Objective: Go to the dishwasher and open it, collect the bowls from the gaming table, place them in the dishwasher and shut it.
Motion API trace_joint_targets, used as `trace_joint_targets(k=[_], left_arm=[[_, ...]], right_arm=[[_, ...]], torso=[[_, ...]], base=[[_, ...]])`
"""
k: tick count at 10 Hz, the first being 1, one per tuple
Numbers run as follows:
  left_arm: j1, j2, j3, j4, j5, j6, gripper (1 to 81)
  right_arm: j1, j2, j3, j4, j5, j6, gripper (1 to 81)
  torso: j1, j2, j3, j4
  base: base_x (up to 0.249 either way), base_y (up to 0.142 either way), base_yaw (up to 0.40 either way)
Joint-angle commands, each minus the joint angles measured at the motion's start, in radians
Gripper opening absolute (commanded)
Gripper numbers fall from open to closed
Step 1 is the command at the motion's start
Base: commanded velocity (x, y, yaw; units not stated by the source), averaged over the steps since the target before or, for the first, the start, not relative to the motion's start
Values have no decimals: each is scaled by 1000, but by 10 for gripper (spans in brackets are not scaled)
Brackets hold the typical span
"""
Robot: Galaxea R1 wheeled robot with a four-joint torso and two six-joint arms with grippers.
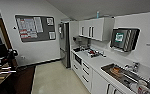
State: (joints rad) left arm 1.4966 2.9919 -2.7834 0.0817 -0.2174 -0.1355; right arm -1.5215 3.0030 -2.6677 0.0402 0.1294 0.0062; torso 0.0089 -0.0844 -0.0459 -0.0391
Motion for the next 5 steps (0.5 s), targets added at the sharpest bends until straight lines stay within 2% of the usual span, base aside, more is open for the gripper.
trace_joint_targets(k=[1,5], left_arm=[[-57,-5,-12,0,38,-4,811],[-57,-7,-13,0,38,-6,811]], right_arm=[[54,6,0,-6,-45,-3,811],[53,6,0,-6,-45,-3,811]], torso=[[0,0,0,0],[0,0,0,0]], base=[[0,0,381],[0,0,381]])
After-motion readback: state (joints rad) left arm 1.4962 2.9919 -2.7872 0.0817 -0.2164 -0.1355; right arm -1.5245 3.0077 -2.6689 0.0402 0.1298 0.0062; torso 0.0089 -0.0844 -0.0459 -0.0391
